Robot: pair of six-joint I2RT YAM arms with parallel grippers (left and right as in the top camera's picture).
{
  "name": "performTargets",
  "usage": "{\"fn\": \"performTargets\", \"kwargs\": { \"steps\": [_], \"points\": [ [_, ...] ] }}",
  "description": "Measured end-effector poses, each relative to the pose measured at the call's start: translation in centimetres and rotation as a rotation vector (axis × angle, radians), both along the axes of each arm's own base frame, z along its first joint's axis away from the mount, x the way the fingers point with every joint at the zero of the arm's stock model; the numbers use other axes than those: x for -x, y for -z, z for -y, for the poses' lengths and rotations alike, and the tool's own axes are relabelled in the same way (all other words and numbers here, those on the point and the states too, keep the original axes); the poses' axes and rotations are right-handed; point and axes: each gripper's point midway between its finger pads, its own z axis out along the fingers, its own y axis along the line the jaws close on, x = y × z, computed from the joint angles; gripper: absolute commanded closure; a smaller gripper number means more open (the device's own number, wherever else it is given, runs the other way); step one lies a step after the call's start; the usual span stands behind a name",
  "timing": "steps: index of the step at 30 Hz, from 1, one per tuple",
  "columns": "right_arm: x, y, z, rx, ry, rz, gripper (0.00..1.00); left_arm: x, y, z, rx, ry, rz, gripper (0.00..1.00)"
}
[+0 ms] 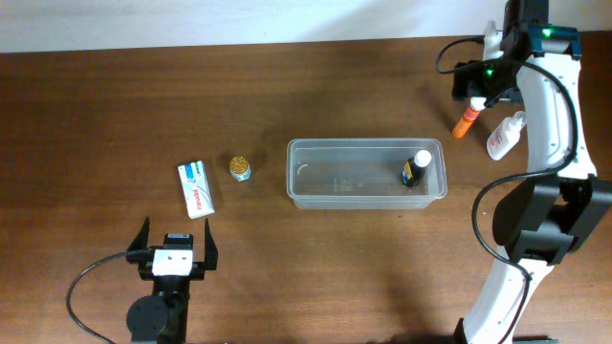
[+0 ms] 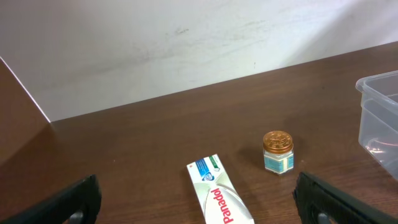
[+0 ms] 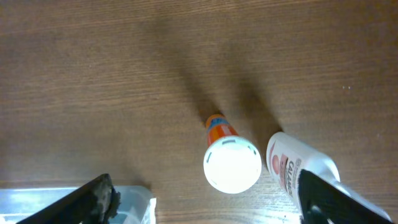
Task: Pack container
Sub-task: 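Move the right gripper over the orange tube and lower onto it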
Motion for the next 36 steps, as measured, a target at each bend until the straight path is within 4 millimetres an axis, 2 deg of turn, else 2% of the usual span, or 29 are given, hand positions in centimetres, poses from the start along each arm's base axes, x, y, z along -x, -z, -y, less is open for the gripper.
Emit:
{"fn": "performTargets", "kwargs": {
  "steps": [7, 22, 28, 36],
  "points": [
    [-0.6, 0.3, 0.1, 0.002, 0.001, 0.013, 0.19, 0.0, 0.0, 0.0, 0.000, 0.000, 0.000, 0.01],
    [-0.3, 3.2, 1.8, -0.010, 0.035, -0.052, 0.20, 0.0, 0.0, 0.0, 0.000, 0.000, 0.000, 0.01],
    [-0.3, 4.3, 1.8, -0.014, 0.035, -0.074, 0.25, 0.0, 0.0, 0.0, 0.000, 0.000, 0.000, 0.01],
    [-0.3, 5.3, 1.8, -0.016, 0.032, -0.093, 0.46, 0.0, 0.0, 0.0, 0.000, 0.000, 0.000, 0.01]
  ]
}}
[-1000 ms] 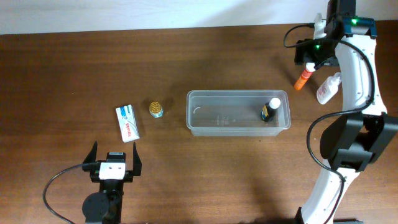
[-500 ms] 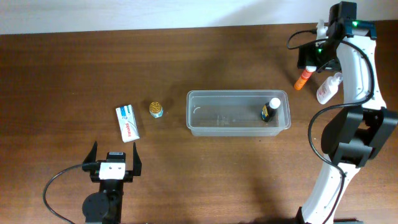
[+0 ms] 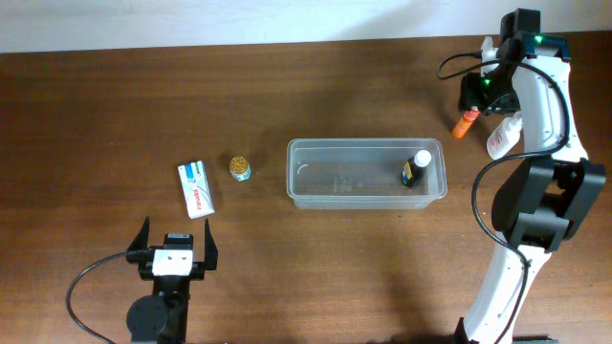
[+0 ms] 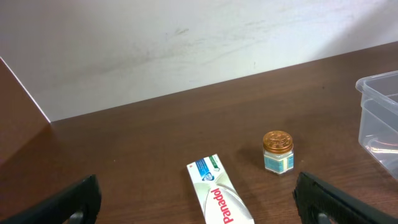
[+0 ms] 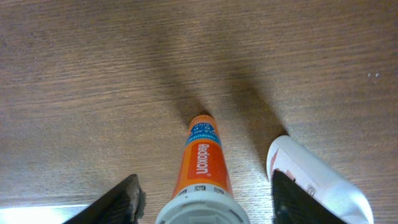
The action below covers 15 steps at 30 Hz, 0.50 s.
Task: Pack container
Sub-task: 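Move the right gripper over the orange tube and lower onto it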
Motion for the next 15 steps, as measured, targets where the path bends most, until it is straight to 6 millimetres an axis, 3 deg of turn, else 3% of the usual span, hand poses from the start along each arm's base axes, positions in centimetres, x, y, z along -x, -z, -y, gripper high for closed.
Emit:
{"fn": "performTargets", "kwargs": {
  "steps": [15],
  "points": [
    [-0.04, -0.01, 0.01, 0.002, -0.007, 0.001, 0.75, 0.00, 0.00, 0.00, 0.000, 0.000, 0.000, 0.00]
  ]
}}
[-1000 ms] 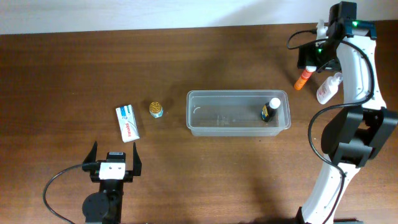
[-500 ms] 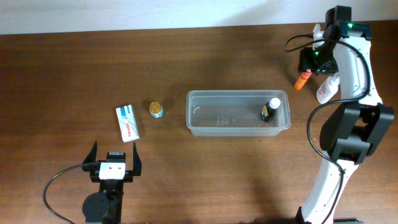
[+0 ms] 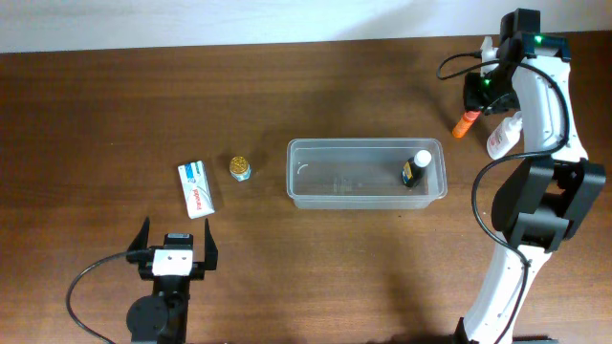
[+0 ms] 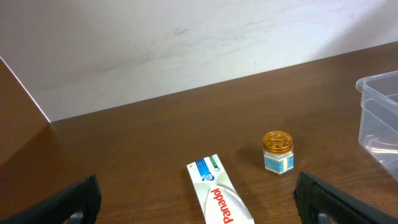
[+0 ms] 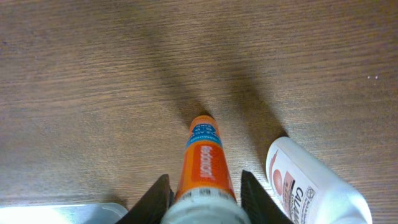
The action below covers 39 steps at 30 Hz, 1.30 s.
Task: Pack container
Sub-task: 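Move the right gripper over the orange tube and lower onto it, then grasp the orange tube with the right gripper and lift it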
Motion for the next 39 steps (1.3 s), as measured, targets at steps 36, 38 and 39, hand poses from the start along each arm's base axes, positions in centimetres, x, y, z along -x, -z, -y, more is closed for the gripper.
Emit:
{"fn": "performTargets", "kwargs": {
  "steps": [36, 38, 39],
  "points": [
    [4.3, -16.8, -5.9, -0.193, -0.026, 0.156, 0.76, 0.0, 0.0, 0.0, 0.000, 0.000, 0.000, 0.01],
    [4.4, -17.3, -7.6, -0.203, -0.058, 0.166, 0.76, 0.0, 0.0, 0.0, 0.000, 0.000, 0.000, 0.01],
    [4.5, -17.7, -8.7, -0.208, -0.082, 0.172, 0.76, 0.0, 0.0, 0.0, 0.000, 0.000, 0.000, 0.01]
  ]
}}
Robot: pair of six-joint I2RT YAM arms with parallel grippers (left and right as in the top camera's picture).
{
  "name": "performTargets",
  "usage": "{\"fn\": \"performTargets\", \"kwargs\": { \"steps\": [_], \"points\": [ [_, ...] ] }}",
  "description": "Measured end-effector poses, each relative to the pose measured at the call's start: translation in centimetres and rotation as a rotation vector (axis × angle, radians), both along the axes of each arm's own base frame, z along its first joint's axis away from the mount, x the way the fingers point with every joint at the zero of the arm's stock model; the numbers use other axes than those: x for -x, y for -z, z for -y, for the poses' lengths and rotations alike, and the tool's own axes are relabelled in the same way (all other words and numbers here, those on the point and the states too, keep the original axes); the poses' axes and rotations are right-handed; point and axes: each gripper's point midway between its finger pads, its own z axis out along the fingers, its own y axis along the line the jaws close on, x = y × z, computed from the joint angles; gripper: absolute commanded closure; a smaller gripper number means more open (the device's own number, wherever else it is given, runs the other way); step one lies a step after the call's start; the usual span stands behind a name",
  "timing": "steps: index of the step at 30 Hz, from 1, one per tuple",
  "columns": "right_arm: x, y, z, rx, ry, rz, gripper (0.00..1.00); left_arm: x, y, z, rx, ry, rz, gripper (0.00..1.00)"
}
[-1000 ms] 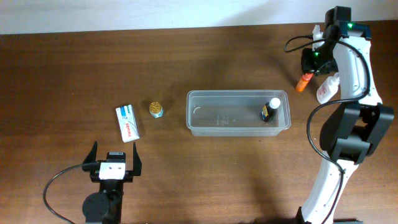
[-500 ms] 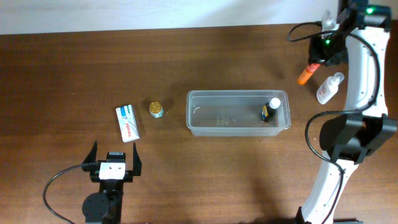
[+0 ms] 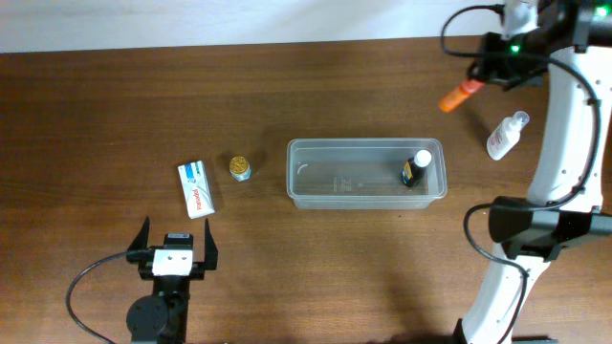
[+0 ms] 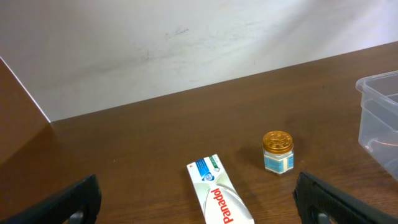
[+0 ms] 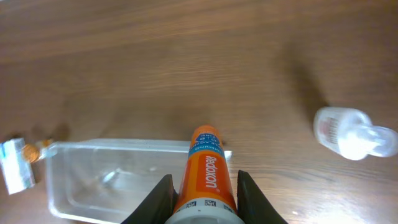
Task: Pack container
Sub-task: 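Grasp the orange tube with the right gripper and lift it, then lower the orange tube into the container beside the dark bottle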
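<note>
My right gripper (image 5: 204,186) is shut on an orange Redoxon tube (image 5: 205,169), held high above the table; overhead the orange tube (image 3: 458,94) sits beyond the clear plastic container's (image 3: 367,173) far right corner. A small dark bottle with a white cap (image 3: 415,168) stands inside the container at its right end. My left gripper (image 4: 198,199) rests open at the near left, facing a white Panadol box (image 4: 222,200) and a small gold-lidded jar (image 4: 277,152).
A white bottle (image 3: 503,135) lies on the table right of the container, also seen as the white bottle (image 5: 352,136) from the right wrist. The wall runs along the table's far edge.
My right gripper, shut around the orange tube on the table, has risen high with it. The container and the white bottle now show far below. The left arm stayed put.
My right gripper hovered open above the standing orange tube beside the white bottle. It then came down around the tube, closed on it, and now holds it high above the table past the container's far right corner. The left gripper never moved.
</note>
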Motion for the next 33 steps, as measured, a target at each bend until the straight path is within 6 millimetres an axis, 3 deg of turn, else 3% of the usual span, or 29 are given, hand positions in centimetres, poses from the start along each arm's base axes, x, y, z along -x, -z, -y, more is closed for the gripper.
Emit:
{"fn": "performTargets", "kwargs": {
  "steps": [7, 13, 20, 33],
  "points": [
    [2.1, -2.4, -7.8, 0.016, -0.151, 0.046, 0.76, 0.0, 0.0, 0.0, 0.000, 0.000, 0.000, 0.01],
    [4.8, -1.3, -11.4, 0.089, -0.214, -0.017, 0.75, 0.0, 0.0, 0.0, 0.000, 0.000, 0.000, 0.01],
    [7.5, 3.4, -11.4, 0.172, -0.229, -0.201, 0.75, 0.0, 0.0, 0.0, 0.000, 0.000, 0.000, 0.00],
    [7.2, 6.2, -10.6, 0.221, -0.200, -0.244, 0.75, 0.0, 0.0, 0.0, 0.000, 0.000, 0.000, 0.01]
  ]
}}
